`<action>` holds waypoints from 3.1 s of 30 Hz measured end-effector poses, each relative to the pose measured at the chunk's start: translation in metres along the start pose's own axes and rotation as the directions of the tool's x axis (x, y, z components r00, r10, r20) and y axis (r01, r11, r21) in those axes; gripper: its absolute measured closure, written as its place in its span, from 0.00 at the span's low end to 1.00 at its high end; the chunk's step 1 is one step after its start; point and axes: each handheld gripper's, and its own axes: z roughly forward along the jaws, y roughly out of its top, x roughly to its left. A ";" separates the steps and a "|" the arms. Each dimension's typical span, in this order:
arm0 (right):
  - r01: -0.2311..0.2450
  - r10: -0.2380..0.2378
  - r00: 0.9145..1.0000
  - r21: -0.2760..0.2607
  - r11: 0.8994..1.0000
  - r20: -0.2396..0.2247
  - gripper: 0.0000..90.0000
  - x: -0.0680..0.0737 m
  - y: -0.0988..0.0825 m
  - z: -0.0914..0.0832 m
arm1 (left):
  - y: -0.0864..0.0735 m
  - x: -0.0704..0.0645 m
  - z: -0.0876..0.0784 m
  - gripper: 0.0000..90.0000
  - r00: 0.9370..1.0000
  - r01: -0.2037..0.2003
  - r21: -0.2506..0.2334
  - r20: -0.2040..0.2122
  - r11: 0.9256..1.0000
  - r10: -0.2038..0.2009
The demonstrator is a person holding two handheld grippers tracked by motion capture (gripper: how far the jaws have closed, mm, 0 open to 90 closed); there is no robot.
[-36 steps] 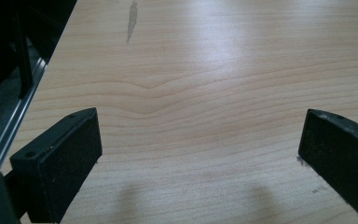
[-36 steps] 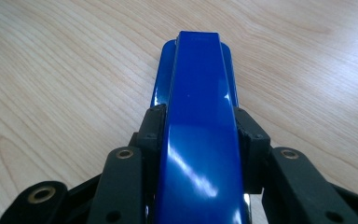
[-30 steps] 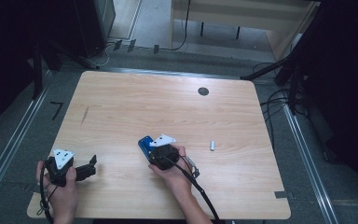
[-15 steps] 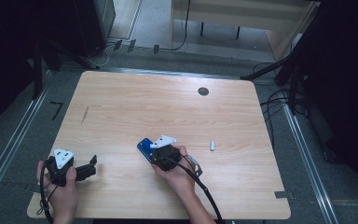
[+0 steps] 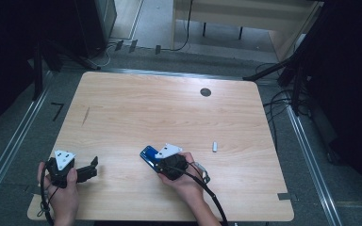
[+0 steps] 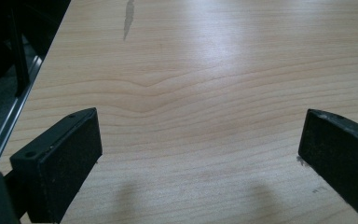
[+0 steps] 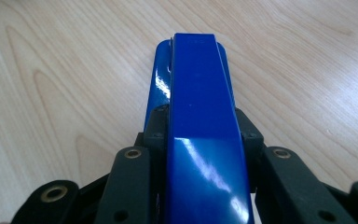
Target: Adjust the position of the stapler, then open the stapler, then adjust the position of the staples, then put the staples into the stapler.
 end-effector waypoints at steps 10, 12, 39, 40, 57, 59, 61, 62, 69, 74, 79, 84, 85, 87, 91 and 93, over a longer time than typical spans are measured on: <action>0.044 -0.045 0.998 -0.015 0.999 -0.036 0.74 0.000 -0.013 -0.012 | 0.000 0.000 0.000 0.00 1.000 0.000 0.001 0.001 1.000 0.000; 0.048 -0.049 0.998 -0.019 0.999 -0.046 0.74 -0.001 -0.017 -0.014 | 0.000 0.000 0.000 0.00 1.000 0.001 0.001 0.002 1.000 -0.001; 0.000 -0.011 0.997 -0.135 0.991 -0.077 0.53 -0.008 -0.051 -0.065 | 0.000 -0.017 -0.005 0.00 0.998 -0.032 -0.009 0.057 0.999 0.032; 0.000 -0.011 0.997 -0.135 0.991 -0.077 0.53 -0.008 -0.051 -0.065 | 0.000 -0.017 -0.005 0.00 0.998 -0.032 -0.009 0.057 0.999 0.032; -0.074 0.071 0.997 -0.249 0.966 -0.022 0.64 -0.015 -0.092 -0.110 | -0.003 -0.096 -0.015 0.00 0.954 -0.118 -0.038 0.273 0.992 0.124; -0.102 0.098 0.995 -0.251 0.963 -0.031 0.67 -0.017 -0.094 -0.112 | -0.004 -0.103 -0.017 0.01 0.948 -0.129 -0.043 0.287 0.991 0.136; -0.125 0.121 0.992 -0.246 0.961 -0.030 0.73 -0.020 -0.098 -0.114 | -0.005 -0.113 -0.020 0.15 0.942 -0.137 -0.062 0.302 0.989 0.150; -0.125 0.121 0.992 -0.246 0.961 -0.030 0.73 -0.020 -0.098 -0.114 | -0.005 -0.113 -0.020 0.19 0.942 -0.137 -0.062 0.302 0.989 0.150; -0.228 0.226 0.974 -0.234 0.945 -0.033 0.97 -0.025 -0.109 -0.109 | -0.008 -0.138 -0.022 0.59 0.891 -0.178 -0.059 0.414 0.982 0.186; -0.236 0.234 0.971 -0.233 0.943 -0.036 1.00 -0.025 -0.109 -0.107 | -0.007 -0.150 -0.019 0.83 0.869 -0.203 -0.059 0.450 0.977 0.207; -0.259 0.248 0.966 -0.216 0.941 -0.076 1.00 -0.024 -0.109 -0.102 | -0.007 -0.165 -0.014 0.96 0.820 -0.219 -0.057 0.530 0.974 0.215; -0.273 0.265 0.962 -0.181 0.945 -0.067 1.00 -0.024 -0.108 -0.096 | -0.006 -0.175 -0.014 1.00 0.794 -0.239 -0.054 0.565 0.970 0.227; -0.271 0.263 0.962 -0.168 0.948 -0.067 1.00 -0.024 -0.107 -0.095 | -0.006 -0.178 -0.013 1.00 0.788 -0.258 -0.048 0.567 0.965 0.239; -0.272 0.263 0.962 -0.168 0.948 -0.071 1.00 -0.023 -0.107 -0.095 | -0.006 -0.183 -0.013 1.00 0.786 -0.284 -0.038 0.563 0.958 0.255; -0.245 0.235 0.969 -0.148 0.958 -0.080 1.00 -0.020 -0.107 -0.092 | -0.004 -0.192 -0.009 1.00 0.781 -0.295 -0.030 0.568 0.955 0.259; -0.235 0.227 0.971 -0.135 0.963 -0.070 1.00 -0.019 -0.108 -0.091 | -0.004 -0.194 -0.009 1.00 0.777 -0.311 -0.039 0.564 0.950 0.278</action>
